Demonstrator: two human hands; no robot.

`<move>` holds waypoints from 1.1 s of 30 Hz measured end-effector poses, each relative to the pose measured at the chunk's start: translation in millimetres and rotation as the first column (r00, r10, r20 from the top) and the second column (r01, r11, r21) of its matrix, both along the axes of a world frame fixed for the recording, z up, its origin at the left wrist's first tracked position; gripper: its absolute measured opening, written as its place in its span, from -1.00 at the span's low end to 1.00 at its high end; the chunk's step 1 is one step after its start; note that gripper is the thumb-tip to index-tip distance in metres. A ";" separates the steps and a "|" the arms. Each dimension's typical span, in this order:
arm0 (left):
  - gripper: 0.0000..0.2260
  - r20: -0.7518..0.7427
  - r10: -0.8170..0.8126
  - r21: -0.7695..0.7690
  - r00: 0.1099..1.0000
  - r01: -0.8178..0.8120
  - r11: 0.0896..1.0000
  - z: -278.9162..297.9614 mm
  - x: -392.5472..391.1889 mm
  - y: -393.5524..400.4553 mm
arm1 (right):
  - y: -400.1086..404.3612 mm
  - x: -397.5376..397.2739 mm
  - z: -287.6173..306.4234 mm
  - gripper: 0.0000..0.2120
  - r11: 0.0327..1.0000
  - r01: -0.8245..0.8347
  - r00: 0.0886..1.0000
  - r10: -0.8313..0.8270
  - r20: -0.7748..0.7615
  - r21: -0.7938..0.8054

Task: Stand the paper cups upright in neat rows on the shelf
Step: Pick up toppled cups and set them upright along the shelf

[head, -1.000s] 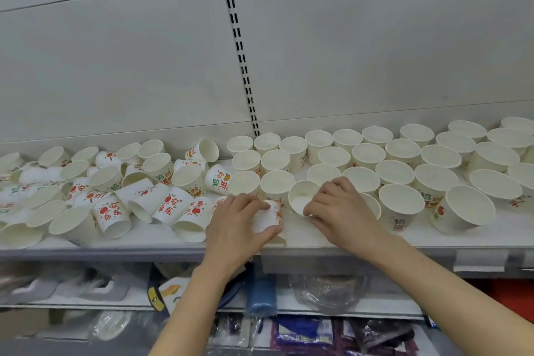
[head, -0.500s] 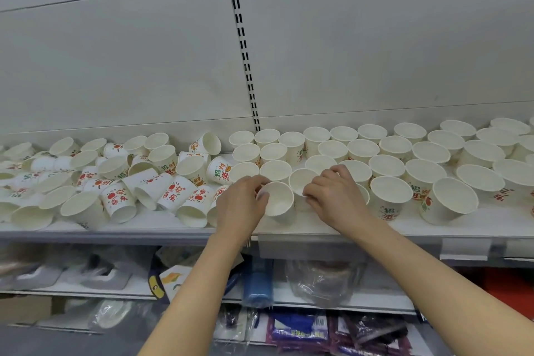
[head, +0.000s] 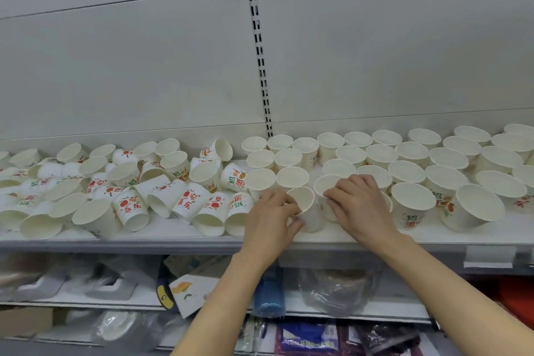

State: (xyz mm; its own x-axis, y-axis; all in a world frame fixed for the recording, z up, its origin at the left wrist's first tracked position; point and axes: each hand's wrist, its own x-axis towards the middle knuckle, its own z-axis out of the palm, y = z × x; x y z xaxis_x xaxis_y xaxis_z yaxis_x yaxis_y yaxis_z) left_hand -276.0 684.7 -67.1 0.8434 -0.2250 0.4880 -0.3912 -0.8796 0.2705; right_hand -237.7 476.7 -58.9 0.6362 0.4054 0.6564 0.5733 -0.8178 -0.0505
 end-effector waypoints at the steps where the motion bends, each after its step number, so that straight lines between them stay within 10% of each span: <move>1: -0.88 0.032 -0.012 0.002 0.999 0.012 1.000 -1.3 1.7 1.0 | 1.5 -0.9 -1.3 -0.80 1.000 0.003 1.000 -0.003 0.008 0.018; 7: -0.70 0.068 -0.008 -0.071 0.998 0.013 0.997 16.1 -1.7 35.1 | 19.1 -10.0 -4.5 -0.78 0.986 0.083 0.995 -0.090 0.037 0.147; 14: -0.76 -0.135 0.414 -0.002 0.900 -0.418 0.908 38.7 46.9 136.9 | 95.0 -47.0 5.8 -0.89 0.972 -0.086 0.978 0.041 0.205 0.217; 19: -0.75 -0.342 0.388 0.241 0.856 -0.320 0.916 52.2 101.6 120.7 | 157.1 -64.3 -24.7 -0.82 0.991 -0.108 0.993 0.103 0.063 0.082; 26: -0.73 -0.292 0.258 -0.109 0.921 -0.300 0.948 52.6 112.2 121.2 | 192.9 -67.4 -41.6 -0.63 0.960 0.253 0.965 -0.241 -0.106 0.122; 33: -0.81 -0.328 0.011 -0.003 0.945 -0.013 1.000 36.2 94.3 141.7 | 223.1 -59.4 -47.7 -0.71 0.870 0.430 0.903 -0.407 -0.137 0.241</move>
